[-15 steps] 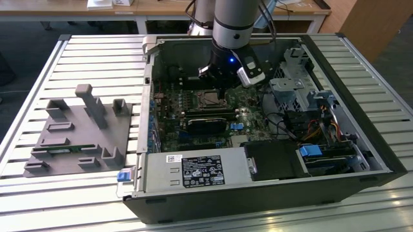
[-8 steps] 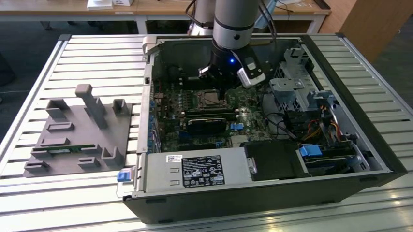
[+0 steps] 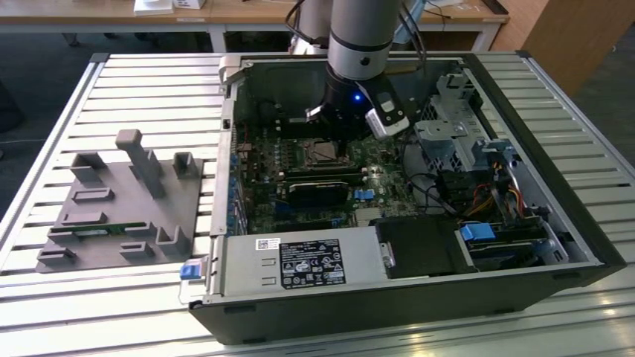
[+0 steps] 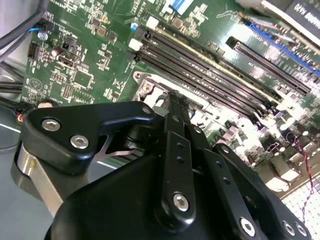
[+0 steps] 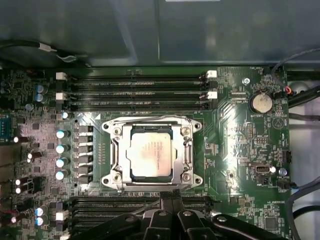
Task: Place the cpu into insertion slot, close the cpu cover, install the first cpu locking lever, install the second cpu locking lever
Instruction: 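Install the second cpu locking lever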
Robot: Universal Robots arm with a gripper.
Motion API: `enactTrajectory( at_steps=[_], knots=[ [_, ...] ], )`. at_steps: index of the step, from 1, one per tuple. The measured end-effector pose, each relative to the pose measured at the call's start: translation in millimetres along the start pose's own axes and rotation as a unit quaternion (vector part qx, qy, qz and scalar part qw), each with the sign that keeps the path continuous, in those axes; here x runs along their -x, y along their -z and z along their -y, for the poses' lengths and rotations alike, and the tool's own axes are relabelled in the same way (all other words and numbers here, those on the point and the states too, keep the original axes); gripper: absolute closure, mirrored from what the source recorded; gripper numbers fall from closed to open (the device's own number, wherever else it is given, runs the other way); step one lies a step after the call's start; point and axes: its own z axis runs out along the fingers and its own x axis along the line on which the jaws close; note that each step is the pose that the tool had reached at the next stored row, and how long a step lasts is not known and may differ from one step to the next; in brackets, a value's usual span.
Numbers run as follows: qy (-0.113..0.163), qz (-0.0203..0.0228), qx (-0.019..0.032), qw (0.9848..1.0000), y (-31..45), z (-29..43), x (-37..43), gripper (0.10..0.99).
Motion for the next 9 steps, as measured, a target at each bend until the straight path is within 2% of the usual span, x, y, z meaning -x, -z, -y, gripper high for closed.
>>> enactTrajectory(
  at_steps=[2,9],
  knots=[
    [0.000,0.0000,0.0002,1.0000,-0.7,1.1,-2.0,0.980],
    [0.000,0.0000,0.0006,1.0000,-2.4,3.6,-18.5,0.980]
  ],
)
